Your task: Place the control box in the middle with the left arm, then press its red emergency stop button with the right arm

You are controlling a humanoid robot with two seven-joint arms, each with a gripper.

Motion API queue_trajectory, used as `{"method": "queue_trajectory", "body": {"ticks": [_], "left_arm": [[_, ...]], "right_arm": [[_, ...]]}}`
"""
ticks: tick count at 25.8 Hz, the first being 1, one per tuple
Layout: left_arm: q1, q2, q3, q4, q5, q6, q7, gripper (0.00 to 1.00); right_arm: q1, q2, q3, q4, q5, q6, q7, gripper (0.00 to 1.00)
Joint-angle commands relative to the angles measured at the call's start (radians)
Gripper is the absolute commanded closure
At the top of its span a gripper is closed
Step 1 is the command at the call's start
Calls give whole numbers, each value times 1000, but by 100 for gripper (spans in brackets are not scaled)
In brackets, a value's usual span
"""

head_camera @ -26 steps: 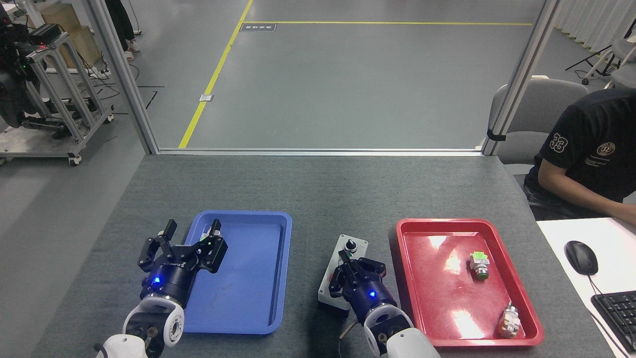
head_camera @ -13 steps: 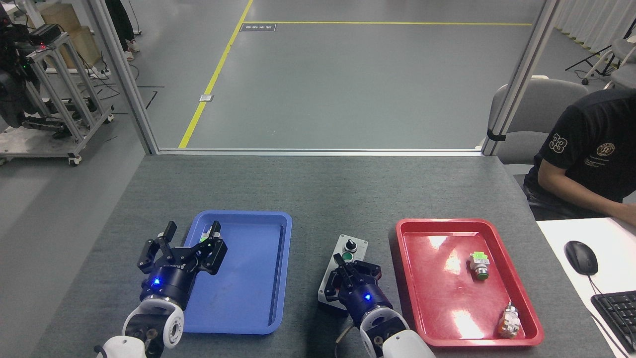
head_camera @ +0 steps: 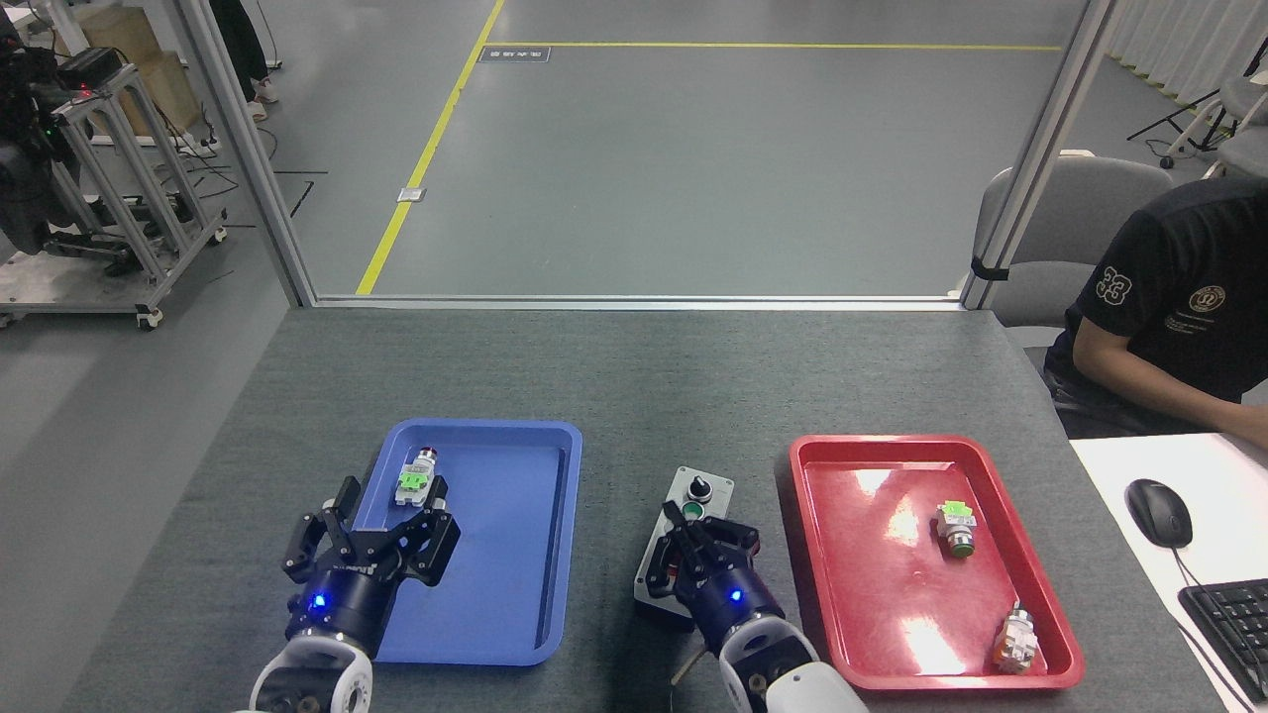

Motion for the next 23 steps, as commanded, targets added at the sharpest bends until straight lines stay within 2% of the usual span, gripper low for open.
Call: {"method": "queue_trajectory", "body": {"ticks": [1, 2, 4, 8, 11, 14, 16, 20, 23], "left_arm": [[73, -73, -6, -4, 0, -4, 22, 1], [81, -97, -6, -2, -11, -4, 22, 1], [81, -102, -6, -2, -11, -5, 22, 1], [81, -100, -6, -1, -14, -5, 22, 1], [81, -107, -4, -1, -13, -4, 22, 1], [79, -111, -3, -1, -9, -4, 22, 1], [79, -113, -3, 1, -9, -4, 22, 1], [78, -113, -1, 2, -8, -4, 22, 1], [78, -113, -1, 2, -8, -4, 22, 1]], "right_arm": [[-5, -7, -140, -118, -7, 41, -27, 0], [-5, -8, -175, -163, -7, 40, -27, 0], [-5, -11, -238, -206, -7, 38, -27, 0], [-15, -33, -409, -204, -9, 33, -24, 0], [23, -30, -444, -204, -7, 30, -23, 0], [141, -30, -450, -232, -4, -51, -26, 0], [215, -31, -452, -302, -2, -97, -26, 0], [339, -16, -452, -451, -2, -83, -26, 0], [402, 24, -452, -505, 1, -52, -32, 0]]}}
